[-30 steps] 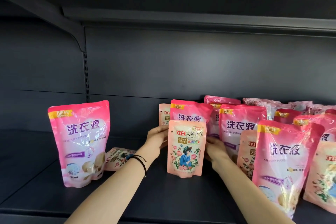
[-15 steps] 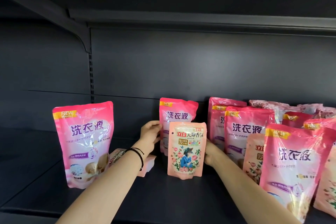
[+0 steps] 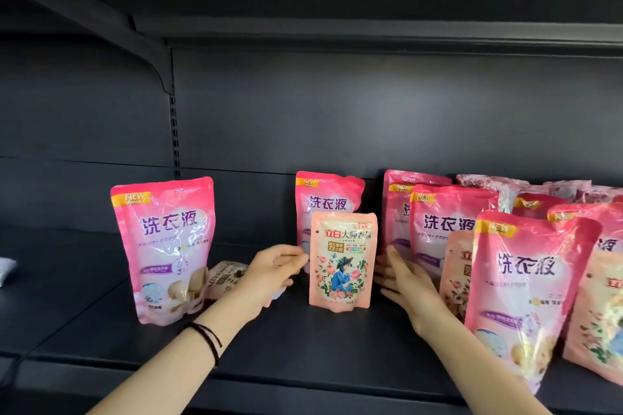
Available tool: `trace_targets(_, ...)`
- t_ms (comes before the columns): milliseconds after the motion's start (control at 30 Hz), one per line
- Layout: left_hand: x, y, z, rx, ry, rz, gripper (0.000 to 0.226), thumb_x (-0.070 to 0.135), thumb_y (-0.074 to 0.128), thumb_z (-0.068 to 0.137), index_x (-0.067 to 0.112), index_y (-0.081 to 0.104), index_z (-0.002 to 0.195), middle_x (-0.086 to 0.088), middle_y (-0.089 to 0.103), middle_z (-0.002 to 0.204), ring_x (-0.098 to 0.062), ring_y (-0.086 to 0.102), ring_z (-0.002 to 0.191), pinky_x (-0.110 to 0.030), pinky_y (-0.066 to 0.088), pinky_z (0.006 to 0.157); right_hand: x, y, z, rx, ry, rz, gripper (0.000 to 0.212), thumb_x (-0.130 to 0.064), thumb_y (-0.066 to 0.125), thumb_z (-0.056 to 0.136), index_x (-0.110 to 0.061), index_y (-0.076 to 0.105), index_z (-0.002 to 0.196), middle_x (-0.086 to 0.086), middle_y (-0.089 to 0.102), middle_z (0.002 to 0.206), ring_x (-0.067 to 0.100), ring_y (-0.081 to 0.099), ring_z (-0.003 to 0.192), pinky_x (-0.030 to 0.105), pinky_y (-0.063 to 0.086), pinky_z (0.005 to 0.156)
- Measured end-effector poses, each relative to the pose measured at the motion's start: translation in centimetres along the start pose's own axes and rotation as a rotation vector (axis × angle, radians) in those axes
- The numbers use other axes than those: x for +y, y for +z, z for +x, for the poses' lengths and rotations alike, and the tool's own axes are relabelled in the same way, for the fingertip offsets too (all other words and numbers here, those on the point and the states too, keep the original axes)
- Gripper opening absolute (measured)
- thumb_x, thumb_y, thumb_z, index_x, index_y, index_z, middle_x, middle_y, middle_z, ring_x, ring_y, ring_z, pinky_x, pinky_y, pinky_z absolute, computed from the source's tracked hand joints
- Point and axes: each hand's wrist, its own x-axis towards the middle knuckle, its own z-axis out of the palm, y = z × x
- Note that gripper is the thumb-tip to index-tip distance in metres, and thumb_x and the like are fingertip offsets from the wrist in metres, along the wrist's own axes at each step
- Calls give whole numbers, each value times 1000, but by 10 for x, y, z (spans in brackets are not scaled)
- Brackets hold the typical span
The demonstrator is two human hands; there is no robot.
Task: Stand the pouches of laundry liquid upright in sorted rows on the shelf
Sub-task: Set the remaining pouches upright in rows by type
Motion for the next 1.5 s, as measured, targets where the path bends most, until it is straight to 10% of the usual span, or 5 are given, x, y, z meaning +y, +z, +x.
trace_targets(200, -11, 35, -7, 16, 3, 167, 14, 20, 59, 92, 15, 60, 106, -2, 69, 95, -9, 63, 74, -18, 45, 47, 10, 4, -12, -39, -27, -374, 3, -15, 67, 88, -16, 64, 90, 6, 69, 92, 18, 63, 78, 27, 51, 65)
trace_targets(567, -16, 34, 36, 215, -35, 187, 10, 10, 51, 96, 5, 58, 102, -10, 65, 94, -17, 68, 75, -31, 60, 63, 10, 46, 43, 77, 0, -294, 11, -7, 61, 91, -7, 58, 81, 13, 68, 86, 19, 64, 61, 22, 55, 49)
trace_targets(900, -5, 8, 37, 143, -116, 223, 28, 12, 62, 88, 17, 49, 112, -6, 62, 100, -17, 65, 80, -25, 51, 53, -11, 27, 42, -57, -5, -847, 34, -26, 63, 89, -5, 57, 114, 12, 68, 99, 24, 70, 90, 33, 58, 77)
trace_targets(1100, 9, -29, -2, 132, -7, 911, 14, 43, 55, 87, 31, 55, 94, 10, 62, 92, -12, 61, 86, -29, 46, 71, -37, 26, 16, -296, -46, -1154, 32, -41, 62, 87, -12, 65, 99, 11, 72, 100, 18, 66, 77, 27, 51, 62)
trace_targets(1500, -1, -43, -52, 183, -50, 1200, 43, 47, 51, 91, 24, 49, 127, 4, 56, 121, -16, 55, 108, -26, 46, 77, -41, 132, 14, -543, -363, -1082, 28, -36, 67, 86, -10, 69, 96, 2, 68, 94, 19, 64, 89, 32, 53, 78)
